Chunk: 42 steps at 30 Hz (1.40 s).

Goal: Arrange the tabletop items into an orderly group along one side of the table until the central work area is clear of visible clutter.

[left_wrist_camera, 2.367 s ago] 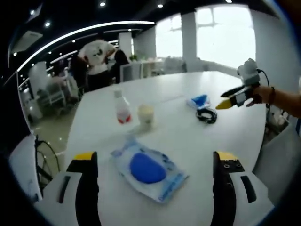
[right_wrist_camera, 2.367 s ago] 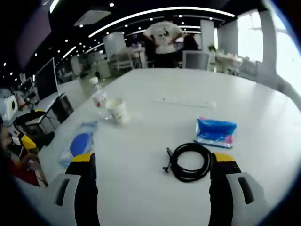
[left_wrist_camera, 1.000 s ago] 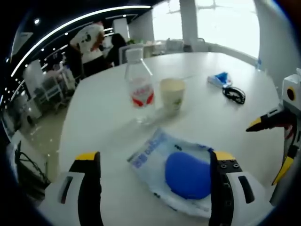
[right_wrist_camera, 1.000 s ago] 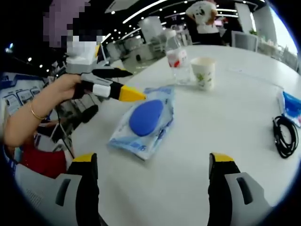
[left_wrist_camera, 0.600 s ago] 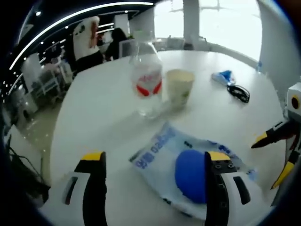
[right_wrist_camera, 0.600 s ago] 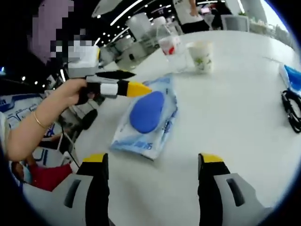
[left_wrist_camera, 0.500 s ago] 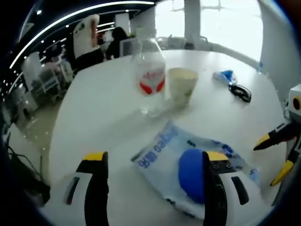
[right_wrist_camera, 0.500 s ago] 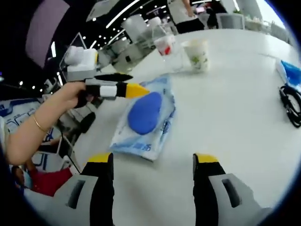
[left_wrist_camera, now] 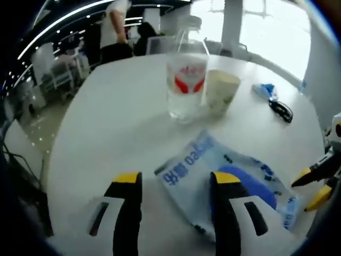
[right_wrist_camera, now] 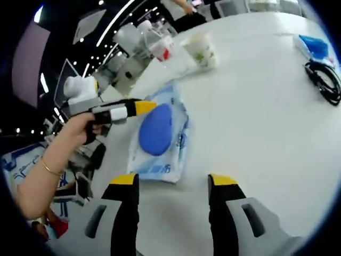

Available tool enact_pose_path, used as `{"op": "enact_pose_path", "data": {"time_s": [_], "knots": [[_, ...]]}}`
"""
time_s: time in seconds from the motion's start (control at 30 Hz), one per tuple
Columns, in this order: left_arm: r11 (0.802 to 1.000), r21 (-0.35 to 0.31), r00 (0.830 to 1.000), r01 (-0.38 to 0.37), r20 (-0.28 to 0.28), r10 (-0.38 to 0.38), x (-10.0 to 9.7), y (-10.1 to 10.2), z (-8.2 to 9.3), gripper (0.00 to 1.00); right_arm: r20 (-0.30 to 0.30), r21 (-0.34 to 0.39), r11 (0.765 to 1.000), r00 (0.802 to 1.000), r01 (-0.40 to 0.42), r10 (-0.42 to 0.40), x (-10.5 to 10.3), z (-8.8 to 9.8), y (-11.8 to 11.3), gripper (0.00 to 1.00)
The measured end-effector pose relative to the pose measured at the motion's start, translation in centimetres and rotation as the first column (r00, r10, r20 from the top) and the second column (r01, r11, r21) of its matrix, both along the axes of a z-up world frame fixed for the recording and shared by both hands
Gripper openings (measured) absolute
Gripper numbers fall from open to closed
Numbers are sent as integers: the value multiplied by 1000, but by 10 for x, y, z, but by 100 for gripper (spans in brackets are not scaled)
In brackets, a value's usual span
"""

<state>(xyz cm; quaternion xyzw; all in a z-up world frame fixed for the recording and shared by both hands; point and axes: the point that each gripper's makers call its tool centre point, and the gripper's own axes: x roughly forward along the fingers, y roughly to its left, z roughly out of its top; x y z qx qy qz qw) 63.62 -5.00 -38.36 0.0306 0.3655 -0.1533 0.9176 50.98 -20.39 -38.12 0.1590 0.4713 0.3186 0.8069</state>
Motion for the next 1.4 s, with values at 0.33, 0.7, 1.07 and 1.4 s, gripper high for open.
{"op": "enact_pose_path", "data": {"time_s": [0.33,0.7,1.07,1.4], "knots": [[999,-43,1000,-11,-17,11,-1,-6,-4,38,-45,11,1000,999,16,-16,-4,-3,5,35],[999,-19,999,-28,-33,27,-2,-7,-6,29,-65,18,999,997,35,-34,-1,-4,10,20],[996,37,994,-84,-69,87,-7,0,-5,6,-45,-18,998,997,55,-56,9,-10,0,1],[994,73,992,-78,-89,85,-13,0,-1,0,-5,-41,997,997,73,-73,24,-7,-12,1]]}}
